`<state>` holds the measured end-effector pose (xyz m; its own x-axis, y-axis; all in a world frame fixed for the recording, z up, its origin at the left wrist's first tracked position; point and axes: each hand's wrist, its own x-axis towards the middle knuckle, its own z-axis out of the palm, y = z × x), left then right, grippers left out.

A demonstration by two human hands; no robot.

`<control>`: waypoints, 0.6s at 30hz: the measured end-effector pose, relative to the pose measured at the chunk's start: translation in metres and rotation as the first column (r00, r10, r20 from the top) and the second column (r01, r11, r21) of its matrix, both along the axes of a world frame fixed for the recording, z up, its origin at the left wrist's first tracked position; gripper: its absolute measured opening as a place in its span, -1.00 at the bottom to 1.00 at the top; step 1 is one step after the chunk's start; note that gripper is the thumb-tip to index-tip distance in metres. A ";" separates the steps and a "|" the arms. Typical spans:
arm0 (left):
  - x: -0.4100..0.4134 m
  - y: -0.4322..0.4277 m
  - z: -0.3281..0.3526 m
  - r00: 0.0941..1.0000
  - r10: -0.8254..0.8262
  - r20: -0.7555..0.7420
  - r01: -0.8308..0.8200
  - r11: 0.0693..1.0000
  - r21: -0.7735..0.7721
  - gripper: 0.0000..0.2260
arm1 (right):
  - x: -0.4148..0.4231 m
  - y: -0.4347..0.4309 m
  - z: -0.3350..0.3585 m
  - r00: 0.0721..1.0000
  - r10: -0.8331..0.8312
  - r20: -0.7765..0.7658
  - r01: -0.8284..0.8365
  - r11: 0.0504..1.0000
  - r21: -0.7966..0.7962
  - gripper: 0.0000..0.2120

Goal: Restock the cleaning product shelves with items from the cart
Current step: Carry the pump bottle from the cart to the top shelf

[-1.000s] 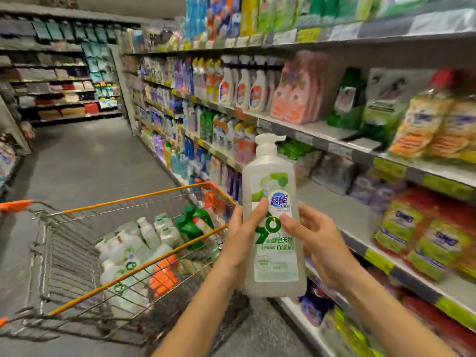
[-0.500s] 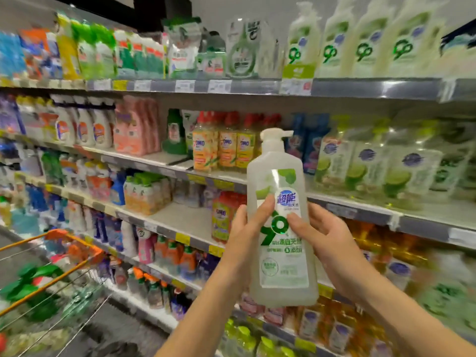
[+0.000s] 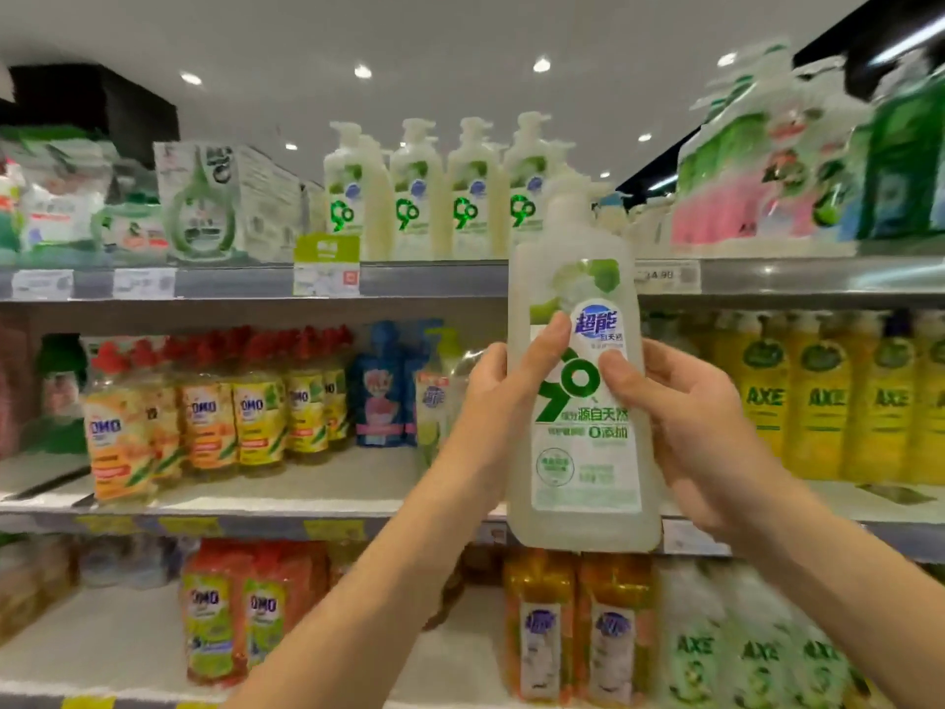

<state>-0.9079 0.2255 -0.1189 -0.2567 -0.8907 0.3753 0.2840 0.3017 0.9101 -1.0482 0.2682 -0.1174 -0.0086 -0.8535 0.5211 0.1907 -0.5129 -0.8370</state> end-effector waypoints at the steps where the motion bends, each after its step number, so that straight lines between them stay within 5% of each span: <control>1: -0.009 -0.014 0.013 1.000 0.002 0.023 -0.001 0.999 -0.037 -0.34 | -0.008 -0.011 0.013 1.000 -0.011 -0.002 0.011 1.000 -0.024 -0.76; 6: -0.033 -0.074 0.093 0.978 0.074 0.195 -0.013 0.954 -0.299 -0.53 | -0.034 -0.069 0.079 0.999 -0.035 -0.002 0.034 0.992 -0.118 -0.77; 10: -0.027 -0.128 0.151 0.878 0.374 0.301 -0.115 0.772 -0.625 -0.59 | -0.051 -0.123 0.138 0.996 -0.083 0.024 0.086 0.980 -0.180 -0.80; 14: -0.008 -0.185 0.183 0.711 0.573 0.407 -0.150 0.690 -0.708 -0.67 | -0.068 -0.177 0.184 0.989 -0.142 0.041 0.147 0.958 -0.244 -0.81; 18: 0.004 -0.236 0.186 0.374 0.679 0.632 0.067 0.659 -0.749 -0.80 | -0.081 -0.225 0.201 0.966 -0.257 0.005 0.249 0.928 -0.277 -0.85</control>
<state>-0.9043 -0.0109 0.0667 -0.5031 -0.6405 0.5802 -0.7156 0.6851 0.1358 -1.1290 0.0431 0.0835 -0.1859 -0.6498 0.7370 0.0012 -0.7502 -0.6612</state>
